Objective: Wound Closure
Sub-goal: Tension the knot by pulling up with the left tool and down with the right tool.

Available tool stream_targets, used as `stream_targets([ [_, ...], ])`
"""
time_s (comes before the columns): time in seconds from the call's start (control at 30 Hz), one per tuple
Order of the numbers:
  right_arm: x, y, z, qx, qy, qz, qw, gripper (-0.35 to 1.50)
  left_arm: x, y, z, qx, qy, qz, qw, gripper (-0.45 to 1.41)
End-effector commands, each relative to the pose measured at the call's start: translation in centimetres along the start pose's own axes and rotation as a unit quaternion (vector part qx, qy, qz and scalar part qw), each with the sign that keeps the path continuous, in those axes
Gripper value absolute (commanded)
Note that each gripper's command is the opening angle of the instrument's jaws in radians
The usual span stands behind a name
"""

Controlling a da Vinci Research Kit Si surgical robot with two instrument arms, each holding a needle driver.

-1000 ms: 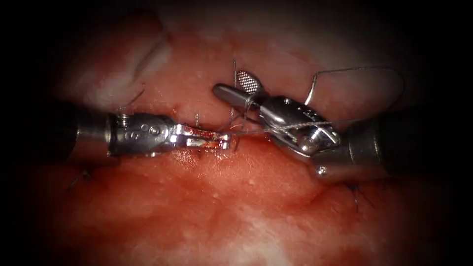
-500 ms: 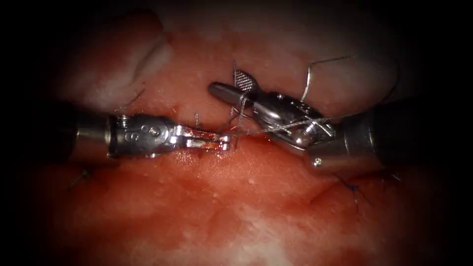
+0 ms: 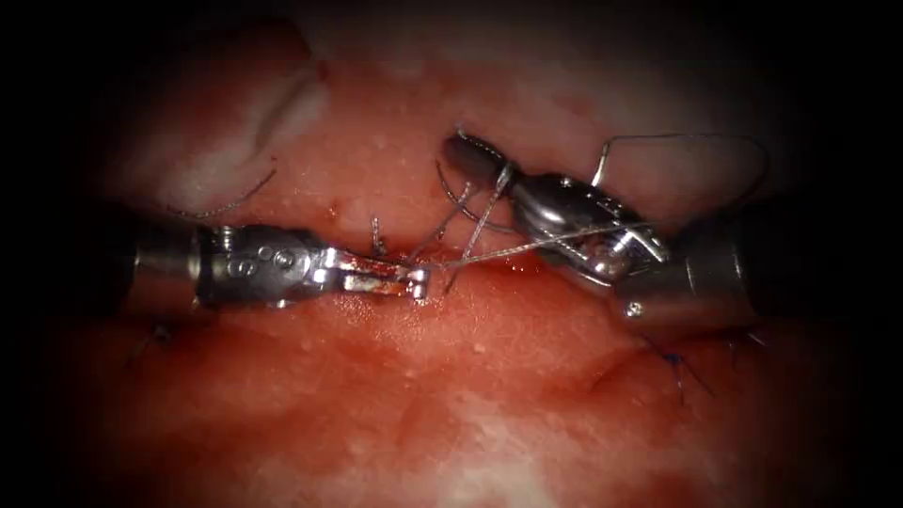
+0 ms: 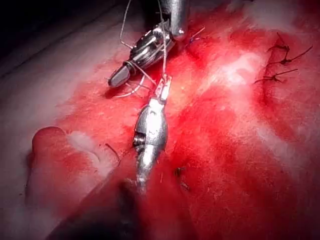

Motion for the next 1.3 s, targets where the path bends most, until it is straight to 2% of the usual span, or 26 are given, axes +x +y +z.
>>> stream_targets([
  [0.03, -0.1, -0.08, 0.01, 0.011, 0.0, -0.001, 1.0, -0.35, -0.04, -0.03, 0.03, 0.004, 0.0, -0.002, 1.0, -0.45],
  [0.27, -0.24, -0.36, -0.11, 0.059, -0.002, -0.026, 0.998, -0.35, 0.17, -0.3, -0.06, 0.017, -0.015, -0.016, 1.0, -0.45],
  [0.43, -0.32, -0.55, -0.23, 0.086, 0.0, -0.04, 0.996, -0.35, 0.27, -0.67, -0.12, 0.034, -0.048, -0.034, 0.998, -0.45],
  [0.93, -0.44, -0.63, -0.53, 0.11, -0.002, -0.065, 0.992, -0.35, 0.38, -1.37, -0.36, 0.072, -0.084, -0.058, 0.992, -0.45],
  [1.17, -0.48, -0.62, -0.66, 0.112, -0.002, -0.069, 0.991, -0.35, 0.56, -1.68, -0.35, 0.082, -0.096, -0.07, 0.989, -0.45],
  [1.3, -0.56, -0.66, -0.76, 0.116, 0.0, -0.075, 0.99, -0.35, 0.79, -2.11, -0.27, 0.094, -0.104, -0.064, 0.988, -0.45],
])
